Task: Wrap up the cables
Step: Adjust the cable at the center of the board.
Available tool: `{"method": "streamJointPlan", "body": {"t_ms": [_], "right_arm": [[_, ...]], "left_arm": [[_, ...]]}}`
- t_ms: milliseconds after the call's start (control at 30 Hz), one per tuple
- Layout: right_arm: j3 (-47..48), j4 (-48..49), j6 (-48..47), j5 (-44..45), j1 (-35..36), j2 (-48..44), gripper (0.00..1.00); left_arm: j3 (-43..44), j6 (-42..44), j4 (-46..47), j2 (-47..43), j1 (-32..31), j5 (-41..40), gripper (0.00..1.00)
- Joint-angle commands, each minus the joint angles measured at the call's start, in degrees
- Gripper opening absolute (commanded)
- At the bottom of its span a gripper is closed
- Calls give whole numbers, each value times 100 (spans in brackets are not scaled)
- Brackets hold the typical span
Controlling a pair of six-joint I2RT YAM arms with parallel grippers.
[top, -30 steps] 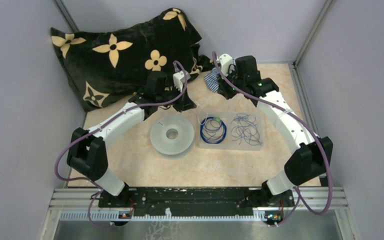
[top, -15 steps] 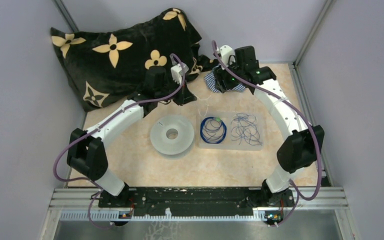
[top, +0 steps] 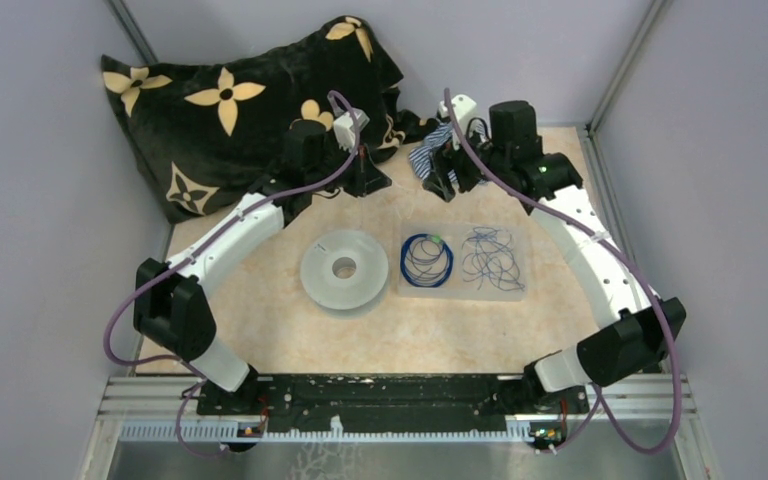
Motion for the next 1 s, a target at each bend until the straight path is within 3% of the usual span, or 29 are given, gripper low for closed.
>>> {"method": "streamJointPlan", "body": {"t_ms": [0, 500, 967], "right_arm": [[-549, 594, 188, -699, 238, -206, 68], [-1620, 2135, 132, -1450, 327, -165, 60], [-1410, 2065, -116, -1709, 422, 162, 43]], "left_arm": [[229, -215, -70, 86, 57, 67, 0], [52, -265, 211, -36, 80, 744, 0], [-32, -374, 338, -89, 78, 1115, 0]]}}
